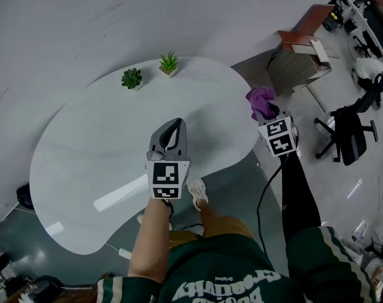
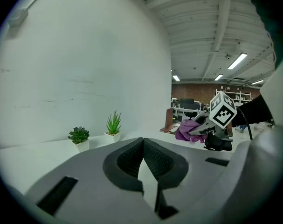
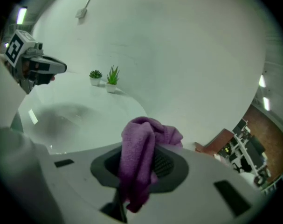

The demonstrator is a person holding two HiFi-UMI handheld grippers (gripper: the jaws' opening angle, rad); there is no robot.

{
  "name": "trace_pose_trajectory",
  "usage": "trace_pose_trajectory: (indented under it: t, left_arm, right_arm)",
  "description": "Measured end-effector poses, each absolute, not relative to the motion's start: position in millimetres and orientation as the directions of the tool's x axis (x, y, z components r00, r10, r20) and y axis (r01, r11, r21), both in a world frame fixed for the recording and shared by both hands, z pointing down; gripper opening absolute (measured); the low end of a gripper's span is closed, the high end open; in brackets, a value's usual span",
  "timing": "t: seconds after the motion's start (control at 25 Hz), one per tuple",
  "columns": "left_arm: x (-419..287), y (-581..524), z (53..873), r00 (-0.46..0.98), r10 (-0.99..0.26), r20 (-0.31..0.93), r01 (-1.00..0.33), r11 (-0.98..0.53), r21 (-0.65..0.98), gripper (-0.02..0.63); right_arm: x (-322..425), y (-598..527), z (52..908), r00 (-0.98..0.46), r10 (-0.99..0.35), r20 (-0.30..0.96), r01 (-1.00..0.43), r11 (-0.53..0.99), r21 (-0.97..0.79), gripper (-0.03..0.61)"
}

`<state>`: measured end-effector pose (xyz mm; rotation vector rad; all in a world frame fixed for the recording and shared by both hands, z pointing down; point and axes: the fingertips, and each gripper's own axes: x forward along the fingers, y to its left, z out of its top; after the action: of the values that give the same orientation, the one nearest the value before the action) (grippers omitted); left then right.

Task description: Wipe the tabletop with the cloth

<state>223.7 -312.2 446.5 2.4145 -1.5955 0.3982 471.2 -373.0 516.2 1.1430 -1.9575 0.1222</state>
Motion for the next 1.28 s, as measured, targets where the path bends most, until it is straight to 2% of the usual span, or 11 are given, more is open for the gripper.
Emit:
trace_pose_trajectory:
  t: [0.16, 0.4, 0.72, 1.28]
  left_arm:
    - [225, -314, 456, 0.368, -0.858, 0.359, -0.924, -0.38, 0.037, 0.0]
    - [232, -314, 461, 0.38, -0.85, 0.365, -0.918, -0.394, 0.038, 0.0]
    - [225, -306, 460, 0.372, -0.854, 0.364, -0.922, -0.385, 0.039, 0.0]
    - [108, -254, 465, 0.229, -0.897, 0.379, -0.972, -0.231, 0.04, 0.0]
  right_arm:
    - [471, -372, 556, -0.205, -0.617, 0.76, -0.74, 0.606, 0.292, 0.097]
    - [461, -371, 557, -0.284, -0.594, 0.753, -0.786, 0.593, 0.172, 0.092]
    - [425, -356, 557, -0.346, -0.568, 0.747, -0.757, 0.64, 0.137, 0.091]
    - [325, -310, 559, -0.398, -0.531, 0.748, -0.717, 0.689, 0.108, 0.091]
